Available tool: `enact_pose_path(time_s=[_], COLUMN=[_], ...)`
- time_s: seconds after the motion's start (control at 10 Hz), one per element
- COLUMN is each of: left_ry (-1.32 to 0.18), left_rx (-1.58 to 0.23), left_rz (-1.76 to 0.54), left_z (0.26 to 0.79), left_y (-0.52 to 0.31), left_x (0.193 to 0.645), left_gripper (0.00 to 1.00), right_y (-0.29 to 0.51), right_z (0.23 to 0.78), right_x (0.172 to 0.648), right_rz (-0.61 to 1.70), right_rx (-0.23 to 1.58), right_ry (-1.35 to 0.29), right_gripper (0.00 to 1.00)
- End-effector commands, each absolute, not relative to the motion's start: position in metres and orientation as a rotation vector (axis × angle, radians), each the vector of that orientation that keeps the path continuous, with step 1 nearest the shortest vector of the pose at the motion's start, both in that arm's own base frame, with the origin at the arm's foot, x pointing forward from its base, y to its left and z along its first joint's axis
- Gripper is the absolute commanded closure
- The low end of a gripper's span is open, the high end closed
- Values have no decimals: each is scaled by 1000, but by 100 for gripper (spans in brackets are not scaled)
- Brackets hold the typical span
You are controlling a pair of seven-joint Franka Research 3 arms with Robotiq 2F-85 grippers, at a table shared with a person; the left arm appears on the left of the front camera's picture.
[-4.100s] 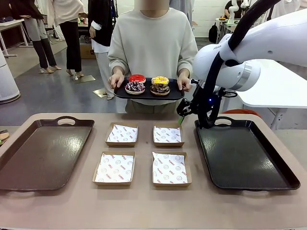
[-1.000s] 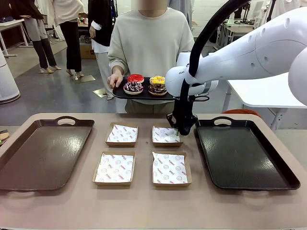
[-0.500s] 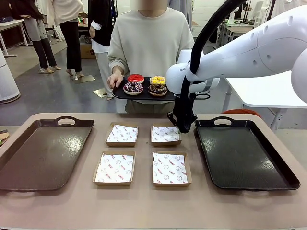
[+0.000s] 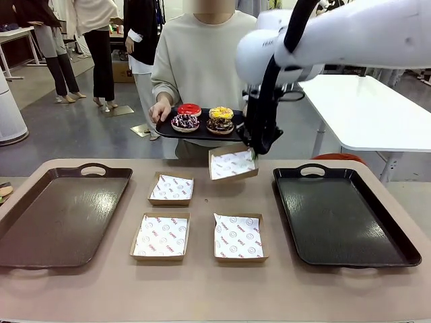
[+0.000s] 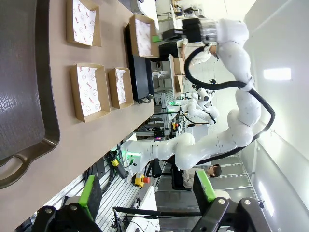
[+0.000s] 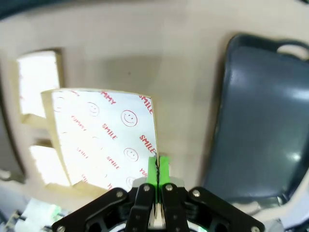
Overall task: Individually package the donuts and arrange them on the tray.
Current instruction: Pick up one Paper togo box.
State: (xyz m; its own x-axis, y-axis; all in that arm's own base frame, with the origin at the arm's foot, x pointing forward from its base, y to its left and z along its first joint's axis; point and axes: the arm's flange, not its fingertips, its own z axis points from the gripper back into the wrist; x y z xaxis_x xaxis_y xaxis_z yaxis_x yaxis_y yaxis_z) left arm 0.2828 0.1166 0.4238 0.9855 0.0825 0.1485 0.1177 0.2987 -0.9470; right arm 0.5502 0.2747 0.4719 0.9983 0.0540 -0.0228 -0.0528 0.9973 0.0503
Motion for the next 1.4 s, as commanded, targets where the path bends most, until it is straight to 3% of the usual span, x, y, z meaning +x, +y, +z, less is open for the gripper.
enact_pose_path(time_s=[0.0, 0.5, 1.3], left_ry=[-201, -201, -201], left_rx=[-1284, -1284, -1284], left_rz=[-29, -29, -29], left_z=[424, 424, 424], left_y=[117, 117, 117], left_x=[282, 282, 282], left_gripper=[0, 0, 0], right_y=[269, 253, 260], right_z=[491, 499, 510], right_x=[549, 573, 558], right_rz=[84, 36, 44], right_rx=[24, 66, 46], right_ry=[20, 32, 21], right_gripper=[100, 100, 100])
